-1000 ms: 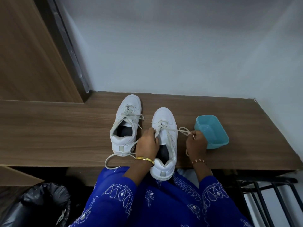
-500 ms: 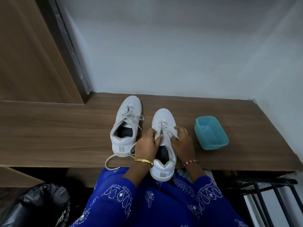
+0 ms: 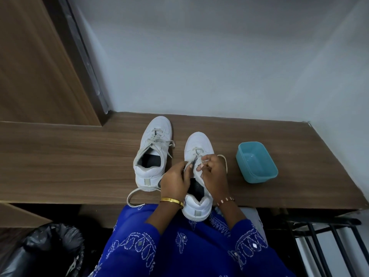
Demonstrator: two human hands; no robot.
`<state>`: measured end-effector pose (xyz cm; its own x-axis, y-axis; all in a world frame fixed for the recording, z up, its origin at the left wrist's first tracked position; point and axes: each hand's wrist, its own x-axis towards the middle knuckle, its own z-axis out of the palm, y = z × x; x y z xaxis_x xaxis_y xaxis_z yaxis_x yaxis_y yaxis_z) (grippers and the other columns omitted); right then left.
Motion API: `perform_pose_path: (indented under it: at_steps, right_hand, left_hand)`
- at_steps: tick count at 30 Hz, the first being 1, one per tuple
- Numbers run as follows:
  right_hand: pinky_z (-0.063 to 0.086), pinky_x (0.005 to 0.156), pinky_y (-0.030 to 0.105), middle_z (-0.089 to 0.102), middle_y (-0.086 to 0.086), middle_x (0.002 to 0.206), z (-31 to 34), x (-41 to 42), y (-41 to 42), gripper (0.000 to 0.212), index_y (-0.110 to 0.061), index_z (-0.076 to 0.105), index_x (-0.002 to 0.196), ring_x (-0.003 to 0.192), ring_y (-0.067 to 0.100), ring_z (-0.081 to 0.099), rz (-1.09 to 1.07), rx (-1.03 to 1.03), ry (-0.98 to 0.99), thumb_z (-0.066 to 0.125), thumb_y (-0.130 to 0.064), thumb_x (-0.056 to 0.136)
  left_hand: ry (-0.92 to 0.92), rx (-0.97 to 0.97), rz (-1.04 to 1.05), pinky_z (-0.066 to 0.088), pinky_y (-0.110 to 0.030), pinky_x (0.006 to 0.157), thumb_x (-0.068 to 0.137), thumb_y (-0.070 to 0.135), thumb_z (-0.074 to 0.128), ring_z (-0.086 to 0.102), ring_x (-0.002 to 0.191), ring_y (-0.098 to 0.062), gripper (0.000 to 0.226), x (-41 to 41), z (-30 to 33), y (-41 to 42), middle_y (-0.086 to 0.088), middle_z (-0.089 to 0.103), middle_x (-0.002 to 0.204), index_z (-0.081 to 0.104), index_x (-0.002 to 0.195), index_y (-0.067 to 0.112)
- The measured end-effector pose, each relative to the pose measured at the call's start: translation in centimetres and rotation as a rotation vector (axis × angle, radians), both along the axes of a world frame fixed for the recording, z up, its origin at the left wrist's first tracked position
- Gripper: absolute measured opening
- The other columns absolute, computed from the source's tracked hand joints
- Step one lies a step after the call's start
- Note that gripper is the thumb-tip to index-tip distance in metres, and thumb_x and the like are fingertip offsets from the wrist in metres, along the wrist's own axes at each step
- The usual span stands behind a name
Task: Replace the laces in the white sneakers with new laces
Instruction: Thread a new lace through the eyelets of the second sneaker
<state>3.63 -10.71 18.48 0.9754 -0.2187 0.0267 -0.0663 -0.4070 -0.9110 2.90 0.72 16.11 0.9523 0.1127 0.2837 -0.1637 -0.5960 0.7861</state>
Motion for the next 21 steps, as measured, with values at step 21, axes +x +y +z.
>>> perform_pose_path:
  at_steps: [21]
  right_hand:
    - [0.047,0.064,0.028,0.067,0.01,0.069,0.1,0.2,1.4,0.012,0.0,0.068,0.079,0.063,0.014,0.054,-0.025,-0.325,-0.099,0.058,-0.005,0.084]
  left_hand:
    - [0.104,-0.158,-0.015,0.03,-0.009,0.053,0.093,0.024,0.053,0.06,0.07,-0.025,0.025,0.0,0.0,0.8,-0.013,0.067,0.073,0.065,0.086,0.004]
